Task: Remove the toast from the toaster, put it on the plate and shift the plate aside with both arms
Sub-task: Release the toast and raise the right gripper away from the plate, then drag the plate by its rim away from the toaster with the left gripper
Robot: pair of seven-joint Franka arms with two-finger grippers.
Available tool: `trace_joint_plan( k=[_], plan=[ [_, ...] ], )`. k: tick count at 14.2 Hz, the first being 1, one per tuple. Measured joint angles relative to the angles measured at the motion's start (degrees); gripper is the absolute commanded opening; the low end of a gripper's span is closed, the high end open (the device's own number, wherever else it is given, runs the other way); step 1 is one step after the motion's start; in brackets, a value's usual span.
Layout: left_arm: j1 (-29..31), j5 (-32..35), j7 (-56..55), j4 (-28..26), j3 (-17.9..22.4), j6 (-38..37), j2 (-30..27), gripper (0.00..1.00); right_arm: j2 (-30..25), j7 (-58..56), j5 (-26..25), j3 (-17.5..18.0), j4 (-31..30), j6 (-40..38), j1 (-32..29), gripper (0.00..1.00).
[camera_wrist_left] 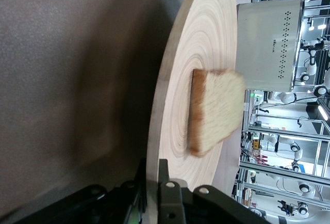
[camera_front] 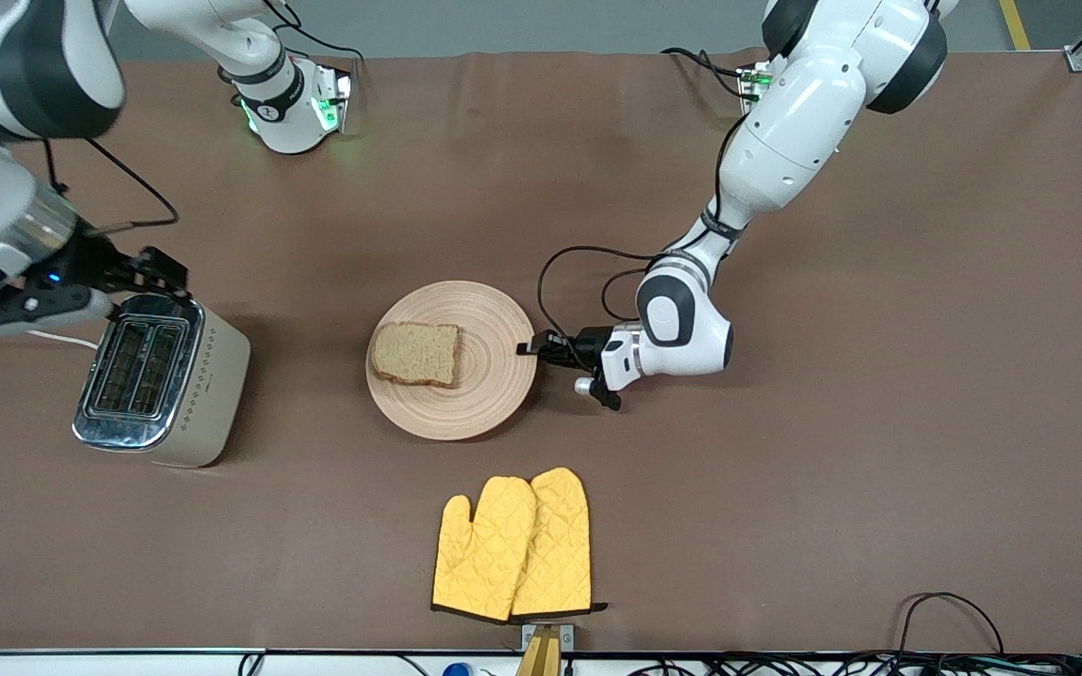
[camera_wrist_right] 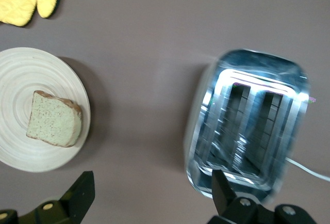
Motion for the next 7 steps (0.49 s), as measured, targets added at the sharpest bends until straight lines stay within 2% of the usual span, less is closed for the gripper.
trace_joint_plan(
  k=[4,7],
  plan=[
    [0.64,0.01,0.04,1.26,0.45,0.48,-0.36,0.00,-4.75,-0.08,-2.50,-0.13,4.78,-8.99,-3.83,1.00],
    [2.76,0.01,-0.10,1.10,0.52,0.49,-3.10,0.00,-7.72,-0.08,-4.54,-0.14,7.12,-12.62,-4.88,1.00]
  ],
)
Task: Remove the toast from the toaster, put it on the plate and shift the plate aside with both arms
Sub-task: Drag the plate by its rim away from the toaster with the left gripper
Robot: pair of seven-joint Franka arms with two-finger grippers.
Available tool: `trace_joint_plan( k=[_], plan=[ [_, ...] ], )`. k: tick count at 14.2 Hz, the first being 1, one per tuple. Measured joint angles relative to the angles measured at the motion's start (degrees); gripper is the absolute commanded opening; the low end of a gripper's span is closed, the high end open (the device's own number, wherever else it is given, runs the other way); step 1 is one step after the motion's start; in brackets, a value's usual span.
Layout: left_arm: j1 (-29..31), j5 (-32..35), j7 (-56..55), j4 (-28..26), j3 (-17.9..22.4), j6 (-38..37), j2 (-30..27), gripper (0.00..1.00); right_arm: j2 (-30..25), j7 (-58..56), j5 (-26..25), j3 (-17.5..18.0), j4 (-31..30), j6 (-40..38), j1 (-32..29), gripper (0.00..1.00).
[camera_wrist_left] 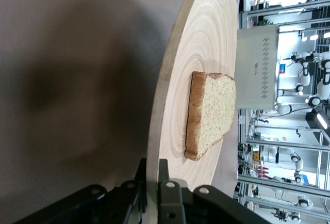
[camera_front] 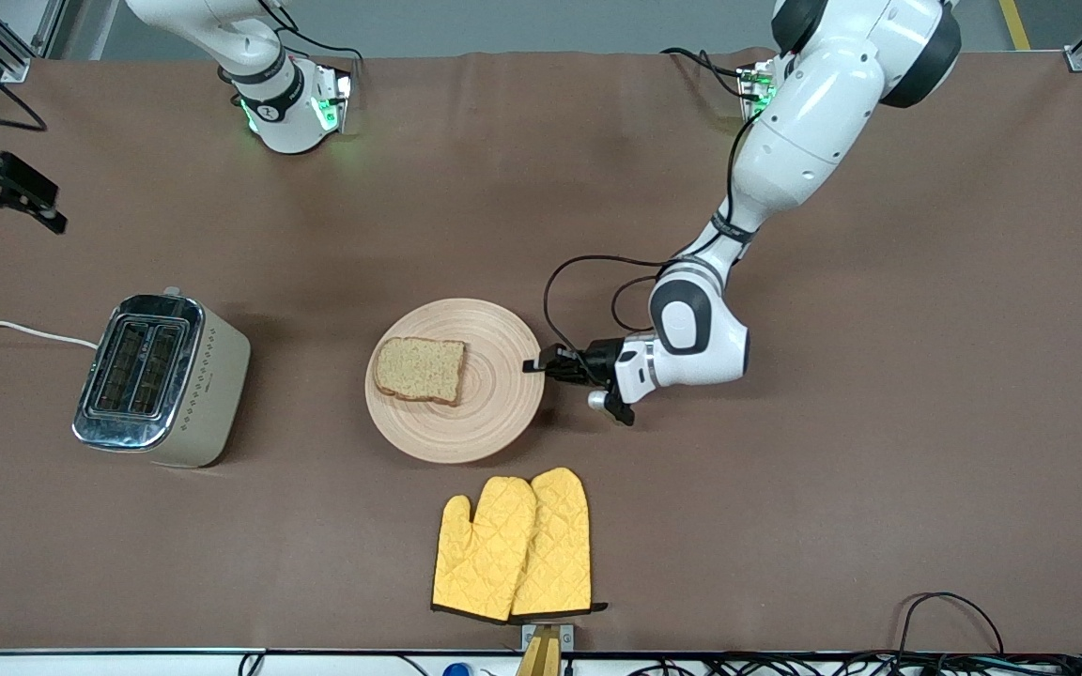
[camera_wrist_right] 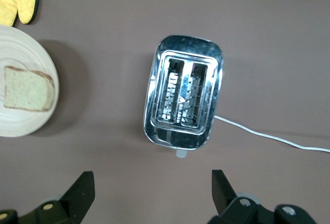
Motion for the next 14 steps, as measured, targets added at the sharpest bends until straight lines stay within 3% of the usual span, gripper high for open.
trace_joint_plan(
  k=[7,14],
  plan=[
    [14.13,1.66,-0.05,-8.62,0.26,-4.26,-10.49,0.00,-0.86,0.00,-0.99,0.86,3.07,-4.11,-0.04,1.00],
    [35.98,18.83,-3.49,-10.11,0.53,-19.18,-12.90,0.00,-0.79,0.00,-1.20,0.85,3.07,-4.48,-0.08,1.00]
  ],
)
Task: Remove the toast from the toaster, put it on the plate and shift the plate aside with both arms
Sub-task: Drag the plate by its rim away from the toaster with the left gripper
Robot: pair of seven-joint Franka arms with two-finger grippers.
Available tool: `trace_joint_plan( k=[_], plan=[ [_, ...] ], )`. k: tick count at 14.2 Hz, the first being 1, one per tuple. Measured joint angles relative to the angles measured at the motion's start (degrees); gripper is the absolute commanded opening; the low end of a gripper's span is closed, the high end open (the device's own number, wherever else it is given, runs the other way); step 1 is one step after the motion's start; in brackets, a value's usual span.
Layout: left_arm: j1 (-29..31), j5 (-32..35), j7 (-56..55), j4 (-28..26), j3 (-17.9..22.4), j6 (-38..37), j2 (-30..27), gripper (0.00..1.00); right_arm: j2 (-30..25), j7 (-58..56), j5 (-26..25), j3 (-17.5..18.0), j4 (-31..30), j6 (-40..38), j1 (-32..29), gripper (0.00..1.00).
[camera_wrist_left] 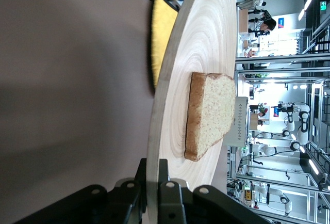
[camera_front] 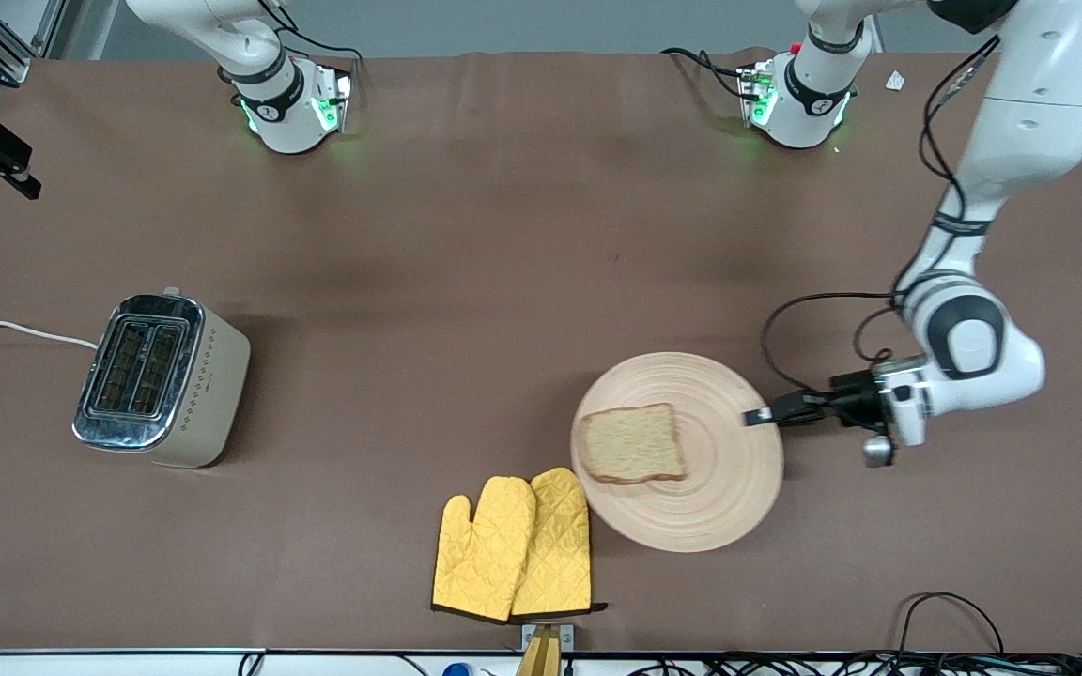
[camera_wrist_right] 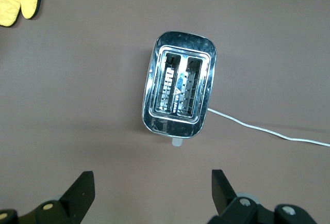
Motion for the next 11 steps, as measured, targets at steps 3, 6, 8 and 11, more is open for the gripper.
trace_joint_plan(
  k=[3,6,8,11],
  plan=[
    [8.11,5.11,-0.38,-0.05,0.06,-5.57,0.44,0.00,0.06,0.00,-0.03,-0.17,0.00,0.23,-0.05,1.00],
    [13.74,9.95,-0.40,-0.04,0.09,-7.16,1.13,0.00,0.21,0.00,-0.03,0.41,0.01,1.00,0.26,1.00],
    [16.96,13.47,-0.40,0.32,0.16,-7.14,1.93,0.00,0.33,0.00,-0.03,0.83,0.01,1.13,0.60,1.00],
    [21.02,17.05,-0.40,2.21,0.25,-7.14,4.07,0.00,0.48,0.00,-0.03,0.80,0.01,1.14,0.63,1.00]
  ],
)
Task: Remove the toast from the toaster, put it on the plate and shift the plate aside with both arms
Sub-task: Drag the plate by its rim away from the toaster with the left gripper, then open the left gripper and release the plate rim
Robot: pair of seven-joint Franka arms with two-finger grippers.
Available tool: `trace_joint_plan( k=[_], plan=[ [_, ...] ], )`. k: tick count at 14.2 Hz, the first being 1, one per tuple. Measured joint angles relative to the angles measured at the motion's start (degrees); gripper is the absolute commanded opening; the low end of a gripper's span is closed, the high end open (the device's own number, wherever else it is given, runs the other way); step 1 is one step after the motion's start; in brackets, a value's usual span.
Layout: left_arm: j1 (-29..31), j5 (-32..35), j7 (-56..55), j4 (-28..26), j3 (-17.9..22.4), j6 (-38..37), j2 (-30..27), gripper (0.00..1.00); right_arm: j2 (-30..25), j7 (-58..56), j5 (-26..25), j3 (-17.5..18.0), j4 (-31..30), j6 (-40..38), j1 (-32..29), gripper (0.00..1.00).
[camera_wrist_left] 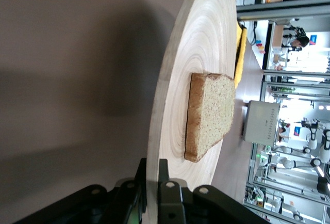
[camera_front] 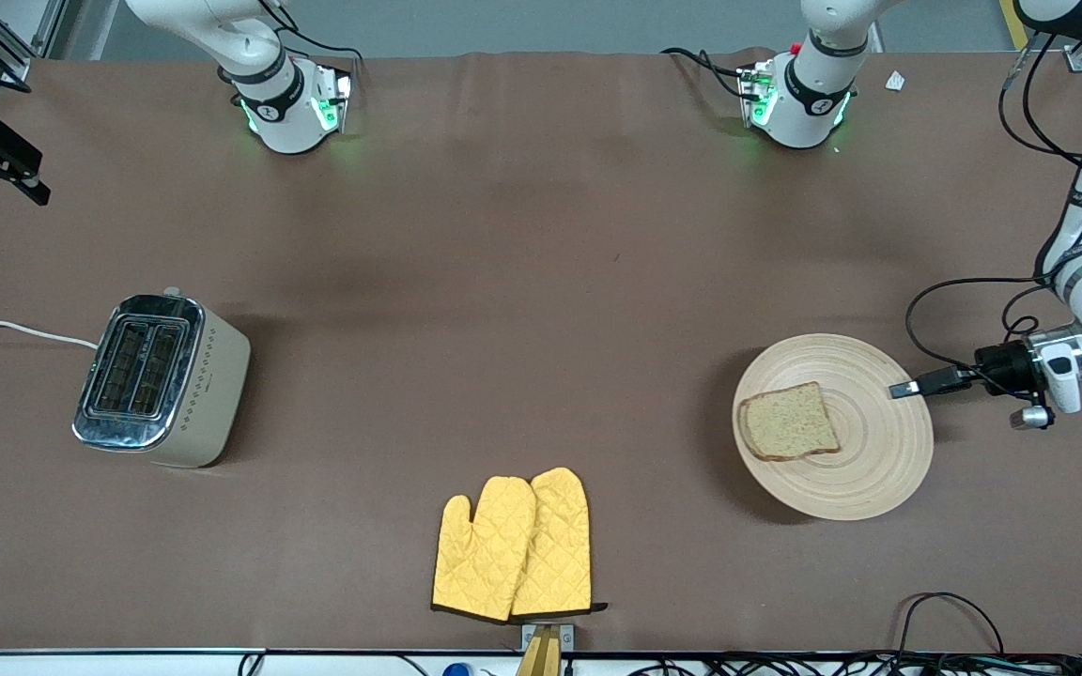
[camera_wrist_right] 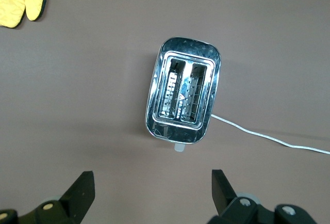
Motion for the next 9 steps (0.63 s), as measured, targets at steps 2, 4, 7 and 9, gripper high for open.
trace_joint_plan(
  k=[2,4,7,9],
  plan=[
    [1.70,1.54,0.00,0.74,0.05,0.00,1.18,0.00,0.01,0.00,0.00,0.01,0.00,0.00,0.17,1.00],
    [3.10,2.58,0.00,0.95,0.10,0.00,1.88,0.00,0.05,0.01,0.00,0.02,0.00,0.00,0.48,1.00],
    [4.58,3.77,0.00,0.96,0.14,0.00,2.97,0.00,1.37,0.07,0.00,0.05,0.30,0.29,-0.32,1.00],
    [5.36,4.55,0.00,1.02,0.17,0.00,3.60,0.00,3.59,0.06,0.02,2.75,1.41,0.67,-4.08,1.00]
  ],
)
